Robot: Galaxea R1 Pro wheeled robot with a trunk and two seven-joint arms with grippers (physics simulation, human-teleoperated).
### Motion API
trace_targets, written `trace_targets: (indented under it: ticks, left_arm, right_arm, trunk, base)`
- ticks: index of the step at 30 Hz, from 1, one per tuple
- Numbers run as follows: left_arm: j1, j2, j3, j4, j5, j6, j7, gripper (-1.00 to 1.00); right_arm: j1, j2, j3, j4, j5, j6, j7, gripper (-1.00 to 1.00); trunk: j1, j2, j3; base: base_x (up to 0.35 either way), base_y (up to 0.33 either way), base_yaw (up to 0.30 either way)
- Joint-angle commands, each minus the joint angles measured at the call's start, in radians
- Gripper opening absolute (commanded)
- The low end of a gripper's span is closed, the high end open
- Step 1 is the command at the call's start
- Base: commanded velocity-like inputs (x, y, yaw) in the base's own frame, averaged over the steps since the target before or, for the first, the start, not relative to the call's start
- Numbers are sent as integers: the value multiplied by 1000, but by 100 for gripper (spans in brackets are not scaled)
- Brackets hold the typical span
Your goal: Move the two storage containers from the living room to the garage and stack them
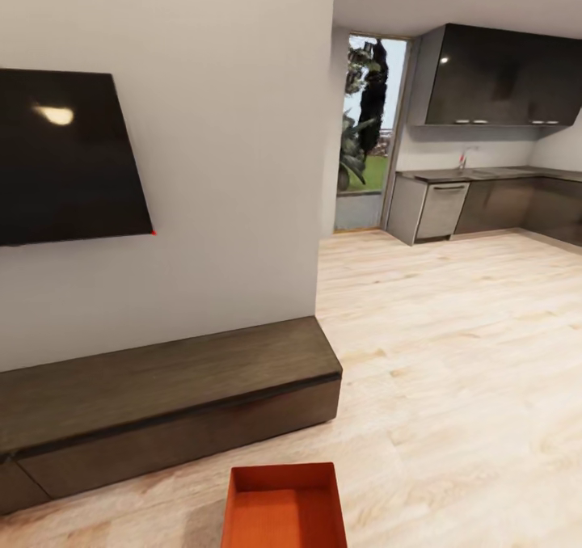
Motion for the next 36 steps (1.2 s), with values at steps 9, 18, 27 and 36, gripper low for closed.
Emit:
trace_targets:
  ticks: [9, 18, 27, 36]
  left_arm:
    - [-1, 0, -7, 2, 10, -4, -2, 100]
    - [-2, 0, -7, 2, 10, -5, -3, 100]
    - [-1, 0, -7, 2, 10, -6, -3, 100]
    - [-1, 0, -7, 2, 10, -6, -3, 100]
  right_arm:
    - [0, 0, -1, -1, -2, 0, -2, 100]
    - [0, 0, -2, -1, -2, 0, -1, 100]
    - [0, 0, -1, -2, -2, 0, -7, 100]
    - [0, 0, -2, -2, -2, 0, -5, 100]
  trunk:
    - [0, 0, -3]
    - [0, 0, -6]
    - [0, 0, -10]
    - [0, 0, -14]
  base:
    - [46, -52, 18]
    - [32, -55, 46]
    - [3, -4, 78]
    - [0, 0, 111]
